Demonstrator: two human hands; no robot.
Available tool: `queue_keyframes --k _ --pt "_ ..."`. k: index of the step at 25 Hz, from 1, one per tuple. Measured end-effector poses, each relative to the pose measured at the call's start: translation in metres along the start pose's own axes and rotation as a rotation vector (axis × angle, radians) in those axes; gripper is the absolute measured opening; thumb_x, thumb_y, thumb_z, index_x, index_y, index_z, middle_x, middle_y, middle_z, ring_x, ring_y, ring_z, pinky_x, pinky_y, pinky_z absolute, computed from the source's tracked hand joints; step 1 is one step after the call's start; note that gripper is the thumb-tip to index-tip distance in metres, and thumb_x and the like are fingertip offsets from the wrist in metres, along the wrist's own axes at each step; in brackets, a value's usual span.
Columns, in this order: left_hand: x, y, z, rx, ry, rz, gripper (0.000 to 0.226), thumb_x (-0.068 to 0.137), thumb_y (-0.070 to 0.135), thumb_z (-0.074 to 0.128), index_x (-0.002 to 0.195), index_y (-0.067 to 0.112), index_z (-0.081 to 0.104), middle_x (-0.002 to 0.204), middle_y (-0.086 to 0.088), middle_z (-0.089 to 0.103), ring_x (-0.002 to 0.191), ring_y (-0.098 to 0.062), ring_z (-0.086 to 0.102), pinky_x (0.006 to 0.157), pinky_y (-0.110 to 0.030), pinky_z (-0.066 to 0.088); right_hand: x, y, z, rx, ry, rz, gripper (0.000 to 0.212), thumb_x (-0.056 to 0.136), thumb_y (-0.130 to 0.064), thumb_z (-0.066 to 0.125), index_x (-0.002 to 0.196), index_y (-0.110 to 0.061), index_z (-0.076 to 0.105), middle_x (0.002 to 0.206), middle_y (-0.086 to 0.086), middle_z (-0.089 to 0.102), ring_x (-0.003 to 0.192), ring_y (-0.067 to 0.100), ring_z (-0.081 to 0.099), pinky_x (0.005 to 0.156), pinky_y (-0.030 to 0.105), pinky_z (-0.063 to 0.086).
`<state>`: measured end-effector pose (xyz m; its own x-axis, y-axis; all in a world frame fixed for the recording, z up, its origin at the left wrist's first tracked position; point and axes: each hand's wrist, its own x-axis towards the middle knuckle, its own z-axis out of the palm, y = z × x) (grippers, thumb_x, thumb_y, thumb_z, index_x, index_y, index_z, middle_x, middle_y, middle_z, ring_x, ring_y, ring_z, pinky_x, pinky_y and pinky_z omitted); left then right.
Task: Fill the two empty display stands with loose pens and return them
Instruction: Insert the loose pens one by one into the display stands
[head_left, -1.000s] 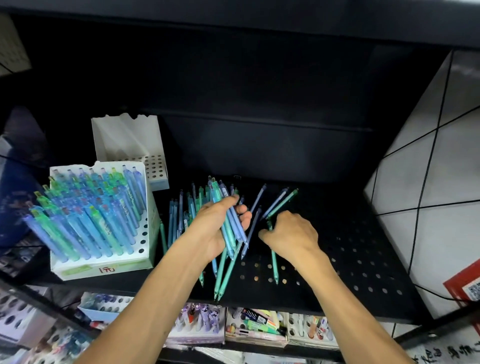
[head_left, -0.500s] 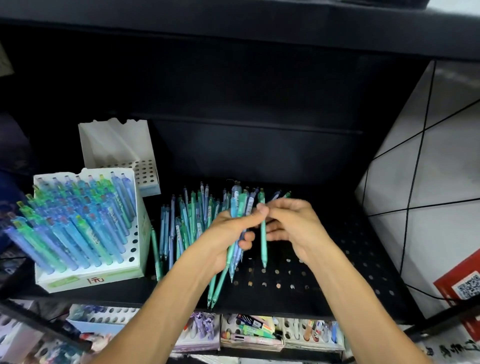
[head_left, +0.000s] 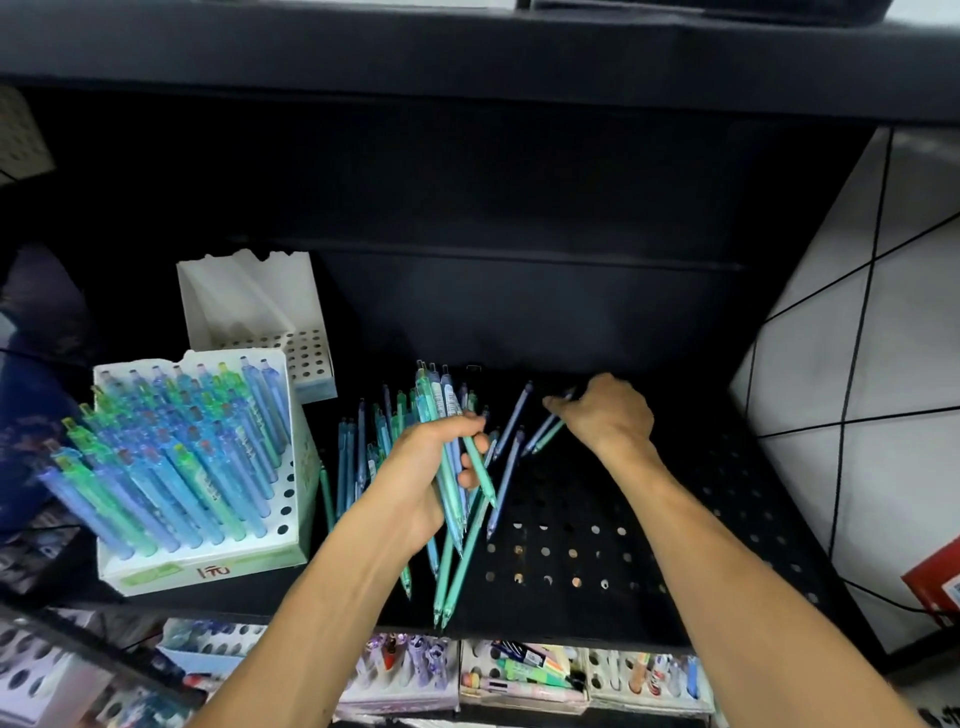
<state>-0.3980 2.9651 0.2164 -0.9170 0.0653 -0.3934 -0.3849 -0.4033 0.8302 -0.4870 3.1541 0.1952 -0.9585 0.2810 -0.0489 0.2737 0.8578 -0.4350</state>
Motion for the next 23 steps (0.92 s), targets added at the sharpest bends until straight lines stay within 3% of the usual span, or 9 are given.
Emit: queue_keyframes --k 3,5,8,11,13,18,23 --pt "-0.002 -0.004 -0.004 0.061 0.035 -0.019 0.007 0.089 0.005 0.064 0.095 0.003 0.063 0.061 -0.005 0.059 0.046 -0.011 0.044 0.039 -0.019 0.034 0.009 0.007 -0.005 0.009 0.035 0.040 0.031 0.087 -0.041 0.069 0.076 -0.017 0.052 0.094 0.004 0.067 0.075 0.021 0.057 0.062 0.026 0.043" --pt "-0.002 -0.006 -0.006 0.072 0.046 -0.029 0.009 0.089 0.006 0.065 0.098 0.002 0.064 0.062 -0.005 0.061 0.048 -0.012 0.044 0.039 -0.019 0.035 0.017 0.021 -0.016 0.025 0.043 0.087 0.026 0.088 -0.035 0.069 0.086 -0.014 0.053 0.102 0.008 0.067 0.077 0.021 0.056 0.062 0.027 0.045" --pt "-0.002 -0.004 -0.005 0.044 0.034 -0.024 0.005 0.090 0.005 0.063 0.095 0.003 0.064 0.061 -0.005 0.060 0.048 -0.012 0.044 0.038 -0.019 0.035 0.024 0.037 -0.028 0.071 -0.091 0.117 0.039 0.083 -0.035 0.077 0.106 -0.009 0.058 0.111 0.010 0.066 0.095 0.027 0.065 0.079 0.040 0.059" --pt "0.000 -0.003 -0.003 0.014 0.022 -0.019 0.005 0.090 0.005 0.063 0.094 0.004 0.062 0.062 -0.005 0.059 0.048 -0.011 0.045 0.038 -0.018 0.035 0.019 0.038 -0.030 -0.015 -0.193 0.071 0.043 0.081 -0.036 0.079 0.106 -0.007 0.059 0.114 0.011 0.066 0.101 0.028 0.066 0.079 0.035 0.056" --pt "0.000 -0.004 -0.003 0.007 0.014 -0.016 0.005 0.089 0.006 0.063 0.094 0.005 0.061 0.063 -0.005 0.059 0.050 -0.011 0.045 0.038 -0.018 0.035 0.011 0.038 -0.027 -0.093 -0.217 0.012 0.033 0.087 -0.036 0.073 0.097 -0.009 0.056 0.113 0.010 0.065 0.101 0.028 0.065 0.073 0.031 0.048" --pt "-0.002 -0.005 -0.004 0.004 0.016 -0.014 0.004 0.088 0.008 0.063 0.092 0.009 0.061 0.062 -0.002 0.055 0.053 -0.012 0.048 0.048 -0.022 0.039 -0.011 0.025 -0.020 -0.287 -0.221 -0.087 0.029 0.100 -0.026 0.055 0.121 -0.006 0.055 0.117 0.011 0.062 0.102 0.028 0.062 0.075 0.032 0.045" --pt "-0.007 -0.004 -0.012 -0.155 0.031 -0.042 0.007 0.090 0.004 0.058 0.096 0.008 0.062 0.062 -0.004 0.053 0.056 -0.018 0.056 0.050 -0.027 0.053 -0.032 0.006 -0.018 -0.022 -0.124 -0.139 0.028 0.098 -0.009 0.047 0.124 -0.002 0.040 0.119 0.020 0.060 0.105 0.037 0.062 0.071 0.033 0.041"
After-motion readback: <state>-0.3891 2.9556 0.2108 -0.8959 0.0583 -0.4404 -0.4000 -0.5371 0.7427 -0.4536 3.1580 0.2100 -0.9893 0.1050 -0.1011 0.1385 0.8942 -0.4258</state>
